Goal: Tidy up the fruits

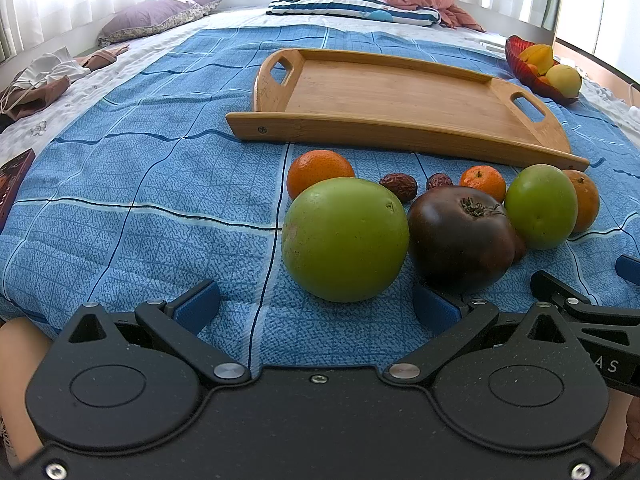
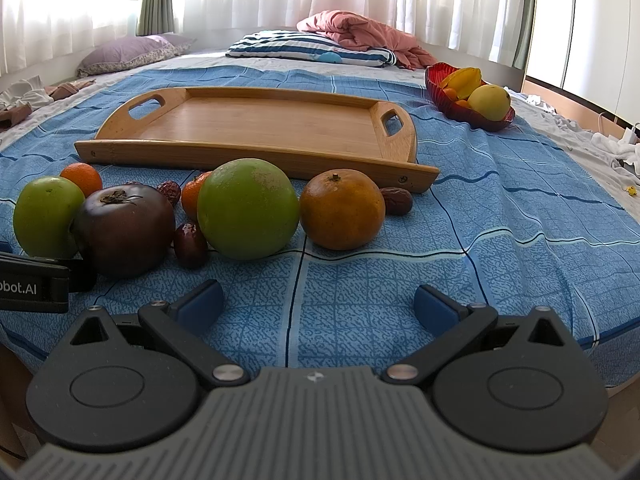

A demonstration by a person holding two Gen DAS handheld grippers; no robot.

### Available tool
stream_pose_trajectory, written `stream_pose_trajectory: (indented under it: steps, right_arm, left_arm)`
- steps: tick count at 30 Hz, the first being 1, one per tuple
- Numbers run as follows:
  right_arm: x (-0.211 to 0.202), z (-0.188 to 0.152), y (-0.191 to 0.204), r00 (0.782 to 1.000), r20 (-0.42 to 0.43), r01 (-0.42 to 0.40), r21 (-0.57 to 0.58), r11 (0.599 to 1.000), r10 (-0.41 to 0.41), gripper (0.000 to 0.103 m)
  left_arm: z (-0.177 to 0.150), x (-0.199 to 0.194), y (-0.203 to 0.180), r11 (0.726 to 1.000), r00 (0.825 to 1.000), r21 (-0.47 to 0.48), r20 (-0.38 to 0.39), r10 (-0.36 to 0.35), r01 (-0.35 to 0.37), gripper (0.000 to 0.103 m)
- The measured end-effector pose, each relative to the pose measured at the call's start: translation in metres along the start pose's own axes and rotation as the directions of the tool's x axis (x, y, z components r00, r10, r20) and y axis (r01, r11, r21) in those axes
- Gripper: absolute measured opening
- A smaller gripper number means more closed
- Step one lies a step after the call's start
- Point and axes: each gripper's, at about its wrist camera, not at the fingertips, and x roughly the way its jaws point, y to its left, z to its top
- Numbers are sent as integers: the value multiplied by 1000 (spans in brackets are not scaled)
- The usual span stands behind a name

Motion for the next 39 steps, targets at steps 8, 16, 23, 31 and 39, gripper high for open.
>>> stream_pose_trajectory:
  steps: [8, 16, 23, 31, 39]
  right_arm:
    - [0, 0, 0, 1000, 1, 0, -1, 1000, 0, 103]
    - [0, -1, 0, 1000, 2, 0, -1, 1000, 0, 103]
    - [-1, -1, 0, 1000, 2, 0, -1, 1000, 0, 103]
    - [1, -2, -5, 1000, -1, -22, 11, 1000, 22, 103]
    - [-3, -5, -1, 999, 34, -8, 1, 1000, 8, 103]
  left_arm:
    - [0, 0, 0, 1000, 1000, 0, 1, 0, 0, 103]
    - [0, 0, 0, 1000, 1000, 1, 2, 0, 0, 103]
    - [-1, 0, 0, 1000, 1000, 1, 3, 0, 0, 103]
    - [0, -2, 0, 1000, 1000, 2, 7, 0, 0, 103]
    - [-4, -5, -1, 1000, 999, 18, 51, -1, 0, 103]
